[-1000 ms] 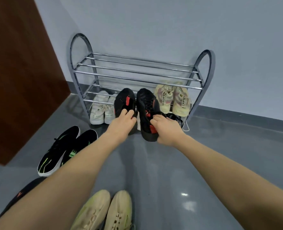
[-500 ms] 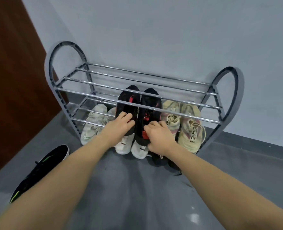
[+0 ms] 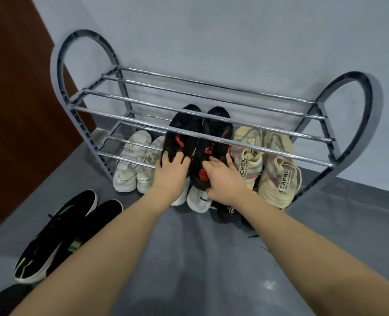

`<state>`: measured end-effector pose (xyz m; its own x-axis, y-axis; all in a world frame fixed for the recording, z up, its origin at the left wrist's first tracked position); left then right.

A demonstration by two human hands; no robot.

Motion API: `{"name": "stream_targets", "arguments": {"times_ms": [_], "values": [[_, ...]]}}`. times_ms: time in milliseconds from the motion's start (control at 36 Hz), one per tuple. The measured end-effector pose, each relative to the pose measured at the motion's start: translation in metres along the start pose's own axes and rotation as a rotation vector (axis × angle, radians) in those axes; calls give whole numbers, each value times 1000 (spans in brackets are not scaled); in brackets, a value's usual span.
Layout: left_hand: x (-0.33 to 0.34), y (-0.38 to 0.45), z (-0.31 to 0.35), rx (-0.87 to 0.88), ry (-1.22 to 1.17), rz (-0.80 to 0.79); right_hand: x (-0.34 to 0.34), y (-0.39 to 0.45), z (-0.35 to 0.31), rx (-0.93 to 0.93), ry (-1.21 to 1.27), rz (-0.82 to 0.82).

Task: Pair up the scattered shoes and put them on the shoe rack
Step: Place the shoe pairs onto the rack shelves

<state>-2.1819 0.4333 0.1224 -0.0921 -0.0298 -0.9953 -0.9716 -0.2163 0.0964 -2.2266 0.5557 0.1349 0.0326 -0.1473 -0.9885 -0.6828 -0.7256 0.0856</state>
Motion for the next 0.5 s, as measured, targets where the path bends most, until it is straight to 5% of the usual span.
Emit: {"name": "stream_targets", "arguments": {"times_ms": [500], "values": [[-10,-5,-25,123,-9,142,-10,8,-23,98,-67,-8]]}}
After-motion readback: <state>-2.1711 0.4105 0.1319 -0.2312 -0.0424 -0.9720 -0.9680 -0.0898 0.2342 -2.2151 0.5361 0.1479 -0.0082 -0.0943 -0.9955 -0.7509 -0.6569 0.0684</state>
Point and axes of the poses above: each hand's wrist, its own y-axis towards the middle knuckle, its own x-axis out of the palm, z = x × y, the point moved 4 cm from there along y, towards the middle knuckle, and after that the axes turned 10 degrees about z, right-handed, at the moved point
